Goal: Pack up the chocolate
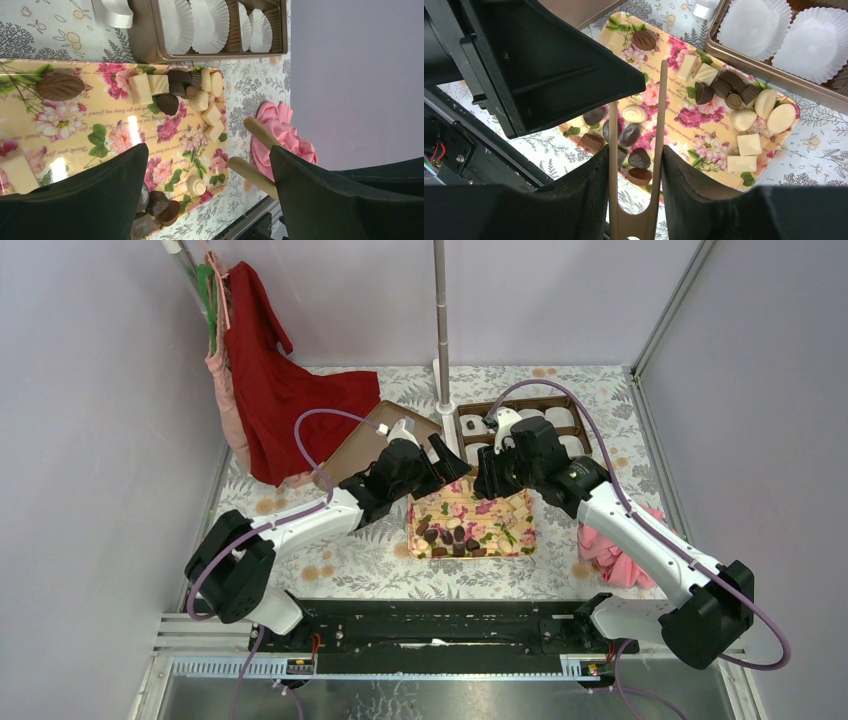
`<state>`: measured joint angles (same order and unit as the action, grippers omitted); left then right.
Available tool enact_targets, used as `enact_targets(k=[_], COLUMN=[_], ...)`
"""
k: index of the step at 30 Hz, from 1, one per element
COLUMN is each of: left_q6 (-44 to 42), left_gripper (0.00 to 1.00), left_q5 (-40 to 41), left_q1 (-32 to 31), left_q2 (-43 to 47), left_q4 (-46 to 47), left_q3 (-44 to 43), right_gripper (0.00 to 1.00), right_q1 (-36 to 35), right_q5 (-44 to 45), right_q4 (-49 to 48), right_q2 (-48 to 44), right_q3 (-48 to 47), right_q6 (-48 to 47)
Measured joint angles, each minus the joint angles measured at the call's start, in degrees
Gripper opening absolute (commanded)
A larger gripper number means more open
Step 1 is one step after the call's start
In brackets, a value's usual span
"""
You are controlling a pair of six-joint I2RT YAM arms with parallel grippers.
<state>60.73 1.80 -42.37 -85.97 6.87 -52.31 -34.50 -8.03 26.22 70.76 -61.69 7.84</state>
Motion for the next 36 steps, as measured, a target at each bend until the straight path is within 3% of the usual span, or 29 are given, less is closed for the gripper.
enact_targets(k=[8,27,36], left_q6=[-1.64,-17.49,-24.41], left_gripper=[0.99,0.99,0.99], left_q5=[1.33,19.32,19.61], left_q1=[-0.02,0.2,7.87], left_q2=[1.57,17.11,21.92], left_q4=[-1.81,-19.39,-26.73], left_q3=[0.17,0.15,-0.26], right_gripper=[0.44,0.44,0.44], right_q1=[0.0,-0.02,-0.02], right_q5=[0.68,8.37,10.69], right_q4=[2.23,11.28,10.99], right_q2=[0.66,12.96,19.26], right_q3=[-0.92,-3.98,-5.7], right_q6=[-0.09,-0.92,-0.79])
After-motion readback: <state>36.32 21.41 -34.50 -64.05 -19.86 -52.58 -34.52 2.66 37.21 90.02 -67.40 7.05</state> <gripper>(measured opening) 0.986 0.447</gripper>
